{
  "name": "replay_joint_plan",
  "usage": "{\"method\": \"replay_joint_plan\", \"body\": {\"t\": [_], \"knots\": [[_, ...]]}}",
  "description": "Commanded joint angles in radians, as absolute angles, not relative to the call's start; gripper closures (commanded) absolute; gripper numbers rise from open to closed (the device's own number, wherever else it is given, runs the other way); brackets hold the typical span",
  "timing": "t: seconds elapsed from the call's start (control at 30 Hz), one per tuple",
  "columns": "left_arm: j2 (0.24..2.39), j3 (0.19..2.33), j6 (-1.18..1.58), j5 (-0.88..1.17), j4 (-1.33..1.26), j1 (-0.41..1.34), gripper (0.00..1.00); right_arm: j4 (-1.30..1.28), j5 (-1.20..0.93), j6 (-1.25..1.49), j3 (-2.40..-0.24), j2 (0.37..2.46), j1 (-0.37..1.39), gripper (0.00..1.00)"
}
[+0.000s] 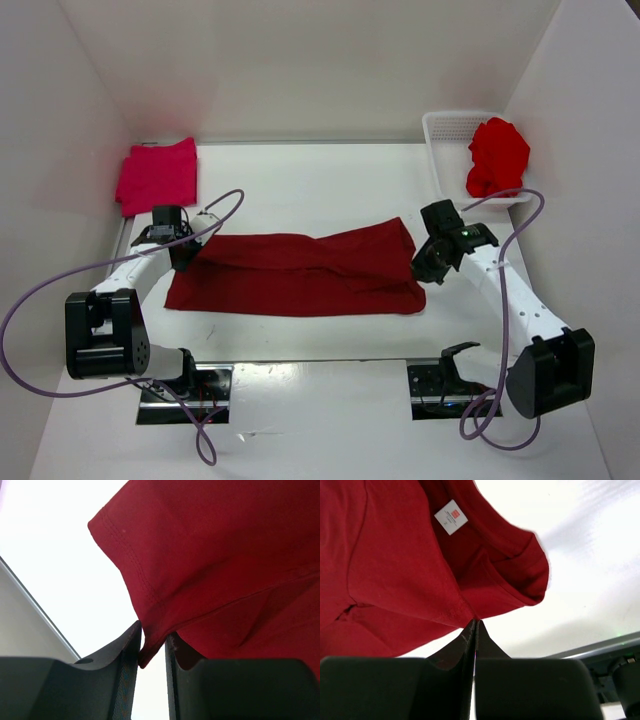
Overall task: Fold and stack the t-shirts
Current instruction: Fold the other side of the tshirt into a rectangle
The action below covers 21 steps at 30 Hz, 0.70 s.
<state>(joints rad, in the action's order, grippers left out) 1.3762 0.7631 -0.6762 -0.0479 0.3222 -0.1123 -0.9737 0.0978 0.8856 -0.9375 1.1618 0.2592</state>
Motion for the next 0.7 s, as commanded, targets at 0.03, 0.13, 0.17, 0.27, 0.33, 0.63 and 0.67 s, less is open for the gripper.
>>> {"method": "replay_joint_plan", "body": {"t": [0.03, 0.13, 0.17, 0.27, 0.33, 0.63, 0.67], "knots": [[1.359, 0.779, -0.681, -0.041, 0.322, -0.100, 0.67, -1.043, 0.117, 0.904, -0.933, 1.166, 0.281, 1.00], [1.359, 0.779, -0.681, -0.041, 0.331, -0.100, 0.67, -1.043, 0.117, 0.919, -0.924, 1.210, 0.339, 1.00], [1.359, 0.779, -0.681, -0.041, 0.340, -0.100, 0.67, -1.043, 0.130, 0.933, -0.923, 1.219, 0.353, 1.00], [1.359, 0.788, -0.681, -0.041, 0.341, -0.100, 0.67, -1.066, 0.130, 0.942, -0.923, 1.230, 0.373, 1.00], [1.359, 0.788, -0.681, -0.041, 0.341, -0.100, 0.67, -1.066, 0.130, 0.942, -0.923, 1.230, 0.373, 1.00], [1.359, 0.788, -0.681, -0.052, 0.328, -0.100, 0.67, -1.066, 0.118, 0.923, -0.923, 1.276, 0.405, 0.68], [1.359, 0.788, -0.681, -0.052, 0.319, -0.100, 0.67, -1.066, 0.118, 0.923, -0.923, 1.276, 0.405, 0.57]]}}
